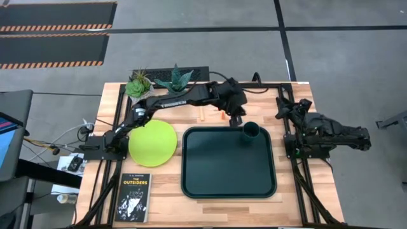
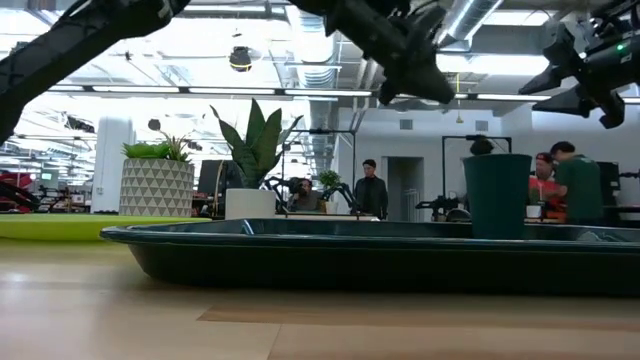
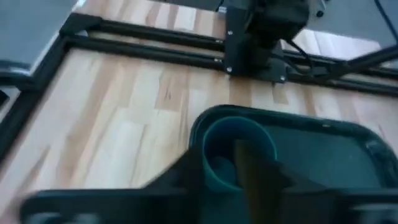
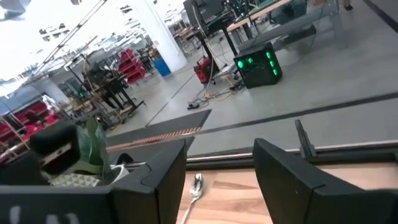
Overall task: Pick and place plate/cup/fork/spoon on tray
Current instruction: Put the green cup on the black tray
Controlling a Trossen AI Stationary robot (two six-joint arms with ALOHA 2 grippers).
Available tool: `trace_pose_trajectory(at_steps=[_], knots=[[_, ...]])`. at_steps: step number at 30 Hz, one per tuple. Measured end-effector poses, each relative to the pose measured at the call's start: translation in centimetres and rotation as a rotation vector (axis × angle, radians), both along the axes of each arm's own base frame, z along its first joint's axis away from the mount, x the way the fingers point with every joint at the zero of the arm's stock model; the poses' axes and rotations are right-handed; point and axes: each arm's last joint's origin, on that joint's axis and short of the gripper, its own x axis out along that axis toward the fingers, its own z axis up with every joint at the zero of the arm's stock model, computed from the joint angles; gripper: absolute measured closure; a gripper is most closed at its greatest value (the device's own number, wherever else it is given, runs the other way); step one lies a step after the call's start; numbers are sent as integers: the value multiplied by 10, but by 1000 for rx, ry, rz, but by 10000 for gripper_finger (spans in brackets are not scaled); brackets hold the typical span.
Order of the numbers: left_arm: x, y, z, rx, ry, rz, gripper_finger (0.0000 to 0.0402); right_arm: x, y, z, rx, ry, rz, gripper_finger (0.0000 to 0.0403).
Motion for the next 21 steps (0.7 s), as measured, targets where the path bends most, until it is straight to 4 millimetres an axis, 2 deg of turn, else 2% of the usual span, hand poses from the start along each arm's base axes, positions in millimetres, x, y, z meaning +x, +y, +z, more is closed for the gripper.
trace_pose_trajectory(at_steps=[2, 9, 15, 21], knots=[[-2, -2, -10, -18, 68, -10, 387, 0, 0, -2, 15, 3, -1, 193], [-2, -16, -52, -49, 199, -21, 399, -1, 0, -5, 27, 11, -3, 193], [7, -37, -73, -68, 147, -41, 401, -1, 0, -5, 34, -1, -4, 193], [15, -36, -80, -30, 67, 8, 401, -1, 0, -5, 35, -3, -4, 193]])
